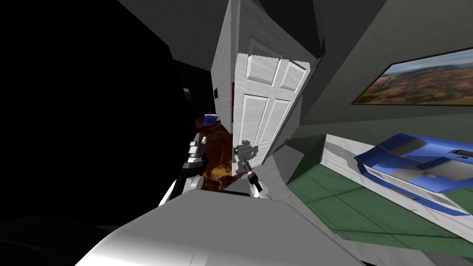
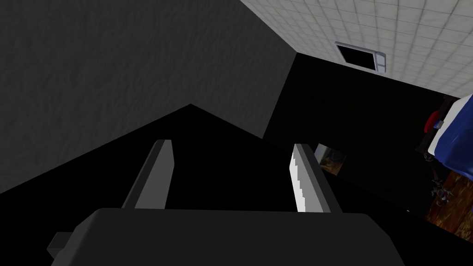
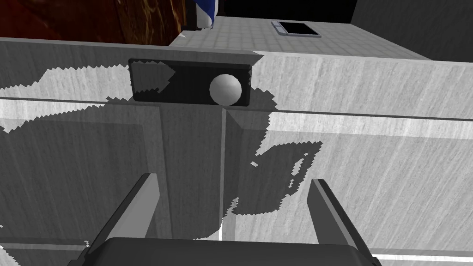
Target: Push the door open
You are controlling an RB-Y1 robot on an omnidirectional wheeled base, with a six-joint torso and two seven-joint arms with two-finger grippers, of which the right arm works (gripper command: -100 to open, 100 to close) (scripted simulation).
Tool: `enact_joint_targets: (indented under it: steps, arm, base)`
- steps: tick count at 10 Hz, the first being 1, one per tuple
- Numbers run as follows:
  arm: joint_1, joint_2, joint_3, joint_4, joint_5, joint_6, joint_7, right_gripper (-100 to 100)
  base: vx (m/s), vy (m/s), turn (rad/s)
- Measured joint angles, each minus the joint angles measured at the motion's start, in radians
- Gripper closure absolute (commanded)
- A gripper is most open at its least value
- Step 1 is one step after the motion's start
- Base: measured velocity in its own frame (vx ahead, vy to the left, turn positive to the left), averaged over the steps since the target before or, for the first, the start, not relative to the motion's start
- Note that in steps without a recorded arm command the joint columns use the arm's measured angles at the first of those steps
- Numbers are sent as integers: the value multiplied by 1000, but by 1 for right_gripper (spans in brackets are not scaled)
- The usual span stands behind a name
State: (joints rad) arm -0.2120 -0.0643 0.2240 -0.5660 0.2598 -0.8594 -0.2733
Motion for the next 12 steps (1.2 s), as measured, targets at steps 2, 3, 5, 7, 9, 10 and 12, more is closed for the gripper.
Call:
enact_joint_targets:
  steps: [2,3,5,7,9,10,12]
  arm:
    - [4,-2,-2,-6,-1,2,5,-100]
    - [3,-1,-4,-4,-3,1,8,-100]
    - [3,2,-9,-3,-6,1,16,-100]
    - [2,9,-14,1,-9,-1,25,-100]
    - [0,15,-18,7,-11,-5,31,100]
    - [-1,15,-18,7,-11,-5,30,100]
    - [-1,15,-17,7,-10,-2,30,100]
  base:
    - [179,94,26]
    - [244,103,32]
    - [217,98,35]
    - [157,116,20]
    - [28,21,-6]
    - [-29,-19,20]
    - [-14,-11,3]
